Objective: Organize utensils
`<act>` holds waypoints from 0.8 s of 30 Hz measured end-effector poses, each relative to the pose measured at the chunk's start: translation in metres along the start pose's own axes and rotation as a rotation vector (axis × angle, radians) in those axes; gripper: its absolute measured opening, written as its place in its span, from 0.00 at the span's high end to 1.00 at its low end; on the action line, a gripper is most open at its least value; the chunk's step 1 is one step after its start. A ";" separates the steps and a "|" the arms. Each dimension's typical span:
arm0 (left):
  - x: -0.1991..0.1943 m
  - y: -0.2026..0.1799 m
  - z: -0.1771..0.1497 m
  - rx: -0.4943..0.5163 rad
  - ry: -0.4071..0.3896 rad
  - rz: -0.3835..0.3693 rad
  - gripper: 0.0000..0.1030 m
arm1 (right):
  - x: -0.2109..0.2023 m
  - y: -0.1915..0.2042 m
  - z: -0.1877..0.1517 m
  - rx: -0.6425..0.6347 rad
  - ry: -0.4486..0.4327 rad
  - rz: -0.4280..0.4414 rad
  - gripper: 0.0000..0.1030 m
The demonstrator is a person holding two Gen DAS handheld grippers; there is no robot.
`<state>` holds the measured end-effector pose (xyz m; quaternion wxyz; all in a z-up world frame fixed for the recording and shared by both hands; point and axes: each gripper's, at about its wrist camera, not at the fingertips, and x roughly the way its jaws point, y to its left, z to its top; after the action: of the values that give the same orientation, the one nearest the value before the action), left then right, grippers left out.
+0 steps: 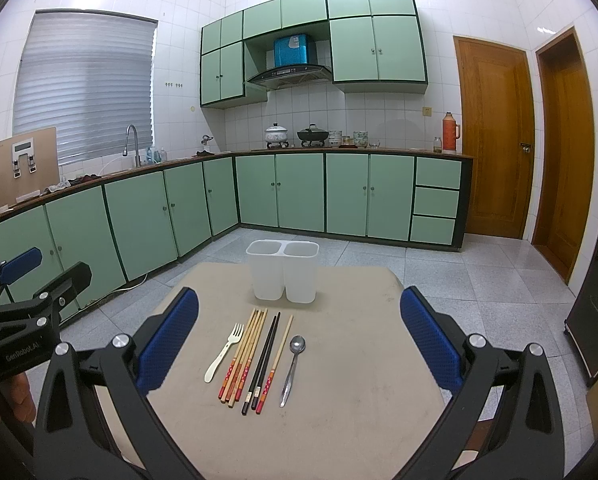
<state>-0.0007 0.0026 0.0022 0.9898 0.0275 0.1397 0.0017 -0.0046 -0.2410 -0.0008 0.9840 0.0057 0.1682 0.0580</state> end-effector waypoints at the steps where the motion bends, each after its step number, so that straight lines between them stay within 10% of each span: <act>1: 0.000 0.000 0.000 0.000 0.000 0.000 0.06 | 0.000 0.000 0.000 0.000 0.000 0.000 0.05; 24: 0.001 0.000 -0.002 -0.001 0.001 -0.002 0.06 | 0.000 0.000 0.000 0.000 0.001 0.000 0.05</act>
<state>-0.0004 0.0027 0.0001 0.9898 0.0269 0.1402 0.0009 -0.0046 -0.2409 -0.0013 0.9840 0.0059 0.1685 0.0580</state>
